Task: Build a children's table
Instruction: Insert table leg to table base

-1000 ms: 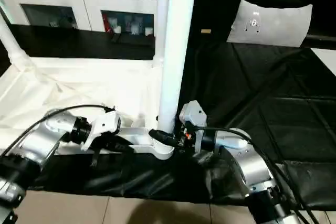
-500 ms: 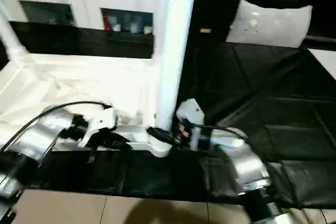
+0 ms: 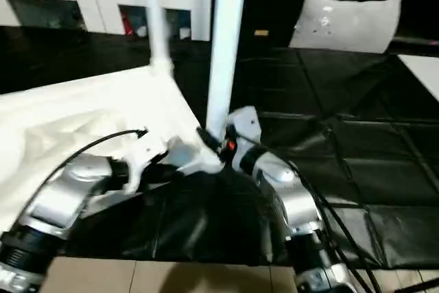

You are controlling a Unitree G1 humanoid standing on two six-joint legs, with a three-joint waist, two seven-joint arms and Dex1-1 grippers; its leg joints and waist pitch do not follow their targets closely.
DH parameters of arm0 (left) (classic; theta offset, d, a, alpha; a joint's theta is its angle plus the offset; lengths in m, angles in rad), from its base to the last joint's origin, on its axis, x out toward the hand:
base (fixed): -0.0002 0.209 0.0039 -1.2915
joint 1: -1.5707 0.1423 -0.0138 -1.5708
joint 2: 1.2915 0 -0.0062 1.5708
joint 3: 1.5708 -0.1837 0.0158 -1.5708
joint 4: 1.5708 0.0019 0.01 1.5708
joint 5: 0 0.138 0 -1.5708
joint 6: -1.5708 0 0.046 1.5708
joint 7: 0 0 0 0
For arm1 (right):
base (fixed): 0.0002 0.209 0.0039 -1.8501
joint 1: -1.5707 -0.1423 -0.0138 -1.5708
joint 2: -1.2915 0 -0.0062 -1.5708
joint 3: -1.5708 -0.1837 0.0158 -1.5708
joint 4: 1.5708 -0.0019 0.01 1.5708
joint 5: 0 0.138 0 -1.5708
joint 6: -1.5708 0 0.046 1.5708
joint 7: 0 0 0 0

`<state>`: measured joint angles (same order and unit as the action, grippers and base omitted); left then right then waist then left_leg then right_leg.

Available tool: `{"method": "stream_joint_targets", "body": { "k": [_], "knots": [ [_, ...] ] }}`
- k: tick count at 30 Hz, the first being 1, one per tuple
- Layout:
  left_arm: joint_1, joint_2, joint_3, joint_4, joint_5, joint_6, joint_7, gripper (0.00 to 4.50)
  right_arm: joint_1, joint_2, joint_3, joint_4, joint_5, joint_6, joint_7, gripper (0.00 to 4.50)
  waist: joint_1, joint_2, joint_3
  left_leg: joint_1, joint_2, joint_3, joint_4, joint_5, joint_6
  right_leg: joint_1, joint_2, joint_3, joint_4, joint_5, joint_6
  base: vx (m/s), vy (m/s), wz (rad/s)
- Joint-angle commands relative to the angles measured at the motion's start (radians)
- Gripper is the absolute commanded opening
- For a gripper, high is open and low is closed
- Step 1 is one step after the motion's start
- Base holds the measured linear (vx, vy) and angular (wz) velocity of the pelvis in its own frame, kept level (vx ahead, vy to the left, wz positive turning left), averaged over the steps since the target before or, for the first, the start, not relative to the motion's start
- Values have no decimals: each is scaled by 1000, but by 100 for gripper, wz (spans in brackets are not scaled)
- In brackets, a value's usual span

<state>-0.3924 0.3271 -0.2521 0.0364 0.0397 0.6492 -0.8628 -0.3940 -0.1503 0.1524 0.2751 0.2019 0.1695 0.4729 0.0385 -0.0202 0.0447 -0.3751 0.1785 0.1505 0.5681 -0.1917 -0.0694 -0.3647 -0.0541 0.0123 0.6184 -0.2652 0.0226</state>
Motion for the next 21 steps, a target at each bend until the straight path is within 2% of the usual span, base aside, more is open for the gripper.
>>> {"method": "stream_joint_targets", "body": {
  "k": [1, 2, 4, 6, 8, 14, 20, 21],
  "knots": [
    [-32, -36, 28, -120, -49, -3, 3, 0, 61, -15, -3, 142, -52, 75, -48, 188, 11, 10, -44, 12, 30, -1, -51, 7, 37, 45, -48, 17, -45, 419, -228, 0, 0, 0],
    [-32, -36, 28, -120, -49, -3, 3, 0, 61, -15, -3, 142, -52, 75, -48, 188, 10, 9, -45, 11, 30, -1, -52, -2, 32, 46, -48, 17, -45, 407, -225, 0, 0, 0],
    [-28, -28, 12, -128, -29, 18, 15, 0, 61, -5, -4, 148, -55, 69, -54, 188, 8, 14, -45, 14, 31, -4, -54, -23, 16, 45, -47, 16, -47, 374, -217, 0, 0, 0],
    [-27, -22, 9, -127, -21, 18, 17, 0, 62, -1, -5, 148, -55, 68, -56, 188, 7, 14, -43, 13, 31, -4, -55, -35, 12, 45, -49, 16, -50, 352, -213, 0, 0, 0],
    [-26, -18, 5, -133, -22, 37, 31, 0, 62, 4, -5, 151, -55, 64, -62, 188, 6, 18, -44, 13, 31, -5, -55, -36, 4, 45, -49, 16, -49, 346, -212, 0, 0, 0],
    [-36, -3, -16, -129, 5, 36, 64, 0, 64, 7, 0, 159, -57, 53, -62, 188, 5, 17, -46, 14, 30, -4, -52, -24, 1, 47, -47, 15, -47, 379, -212, 0, 0, 0],
    [-49, 17, -34, -113, 30, 0, 83, 0, 48, 15, -12, 185, -48, 30, -50, 188, 5, 17, -45, 14, 32, -5, -56, -61, -2, 44, -51, 15, -51, 313, -217, 0, 0, 0],
    [-49, 17, -34, -113, 30, 0, 83, 0, 48, 15, -12, 185, -48, 30, -50, 223, 5, 18, -44, 15, 32, -4, -56, -68, -3, 43, -51, 16, -53, 298, -218, 0, 0, 0]
  ]
}}
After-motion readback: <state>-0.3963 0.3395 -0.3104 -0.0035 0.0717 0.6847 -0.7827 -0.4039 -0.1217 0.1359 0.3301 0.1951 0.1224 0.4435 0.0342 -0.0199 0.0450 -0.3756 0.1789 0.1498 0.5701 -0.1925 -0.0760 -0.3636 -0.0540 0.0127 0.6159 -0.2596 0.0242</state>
